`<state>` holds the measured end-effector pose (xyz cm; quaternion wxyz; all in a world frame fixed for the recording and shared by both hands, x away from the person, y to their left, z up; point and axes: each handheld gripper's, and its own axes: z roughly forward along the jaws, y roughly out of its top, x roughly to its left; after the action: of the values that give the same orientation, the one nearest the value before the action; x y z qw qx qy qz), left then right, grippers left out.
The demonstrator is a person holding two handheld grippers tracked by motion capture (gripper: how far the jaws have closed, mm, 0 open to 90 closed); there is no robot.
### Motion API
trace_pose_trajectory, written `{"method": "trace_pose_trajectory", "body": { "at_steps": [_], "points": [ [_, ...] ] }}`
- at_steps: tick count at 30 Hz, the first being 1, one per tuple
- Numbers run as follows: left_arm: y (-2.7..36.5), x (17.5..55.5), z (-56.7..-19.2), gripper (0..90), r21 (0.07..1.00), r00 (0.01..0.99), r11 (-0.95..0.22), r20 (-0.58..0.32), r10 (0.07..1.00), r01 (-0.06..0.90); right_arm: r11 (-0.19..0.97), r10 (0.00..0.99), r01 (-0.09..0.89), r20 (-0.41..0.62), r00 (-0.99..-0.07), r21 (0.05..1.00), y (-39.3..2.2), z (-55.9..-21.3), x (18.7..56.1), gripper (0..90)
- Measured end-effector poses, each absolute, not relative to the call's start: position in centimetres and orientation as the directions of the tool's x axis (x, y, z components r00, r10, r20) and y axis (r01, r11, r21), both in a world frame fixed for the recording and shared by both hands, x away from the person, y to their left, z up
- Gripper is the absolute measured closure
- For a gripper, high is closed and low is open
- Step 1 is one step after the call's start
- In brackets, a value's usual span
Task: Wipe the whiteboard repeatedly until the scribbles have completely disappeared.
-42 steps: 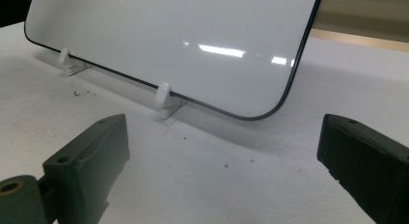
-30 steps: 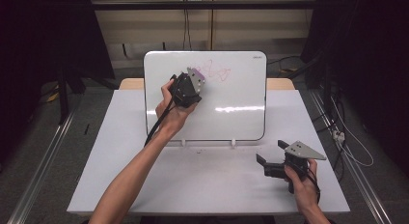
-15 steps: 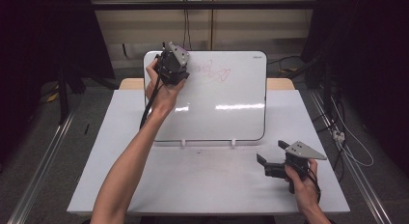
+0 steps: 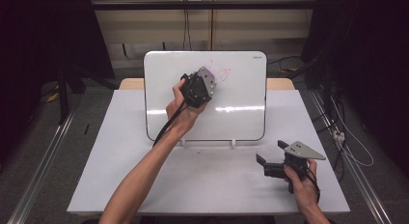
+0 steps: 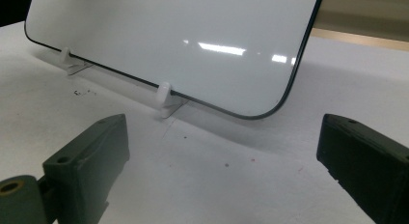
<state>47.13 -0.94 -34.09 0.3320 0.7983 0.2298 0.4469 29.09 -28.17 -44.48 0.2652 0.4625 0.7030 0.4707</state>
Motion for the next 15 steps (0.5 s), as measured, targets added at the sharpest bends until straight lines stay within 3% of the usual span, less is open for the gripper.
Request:
{"method": "trace_pose_trajectory", "body": {
  "at_steps": [8, 12, 15],
  "points": [
    [-0.7, 47.7, -33.6, 41.0, 0.74, 0.51, -0.67, 0.557, 0.655, 0.052, 0.127, 0.9, 0.401, 0.064, -0.431, 0.907, -28.4, -44.5, 29.1, 4.2],
    [0.6, 49.3, -32.3, 41.1, 0.785, 0.51, -0.611, 0.486, 0.71, 0.101, 0.128, 0.899, 0.4, 0.064, -0.432, 0.908, -28.4, -44.5, 29.0, 4.1],
    [1.3, 49.9, -31.6, 41.1, 0.793, 0.49, -0.6, 0.485, 0.725, 0.104, 0.128, 0.898, 0.399, 0.065, -0.436, 0.908, -28.3, -44.5, 28.9, 4.2]
  ]
}}
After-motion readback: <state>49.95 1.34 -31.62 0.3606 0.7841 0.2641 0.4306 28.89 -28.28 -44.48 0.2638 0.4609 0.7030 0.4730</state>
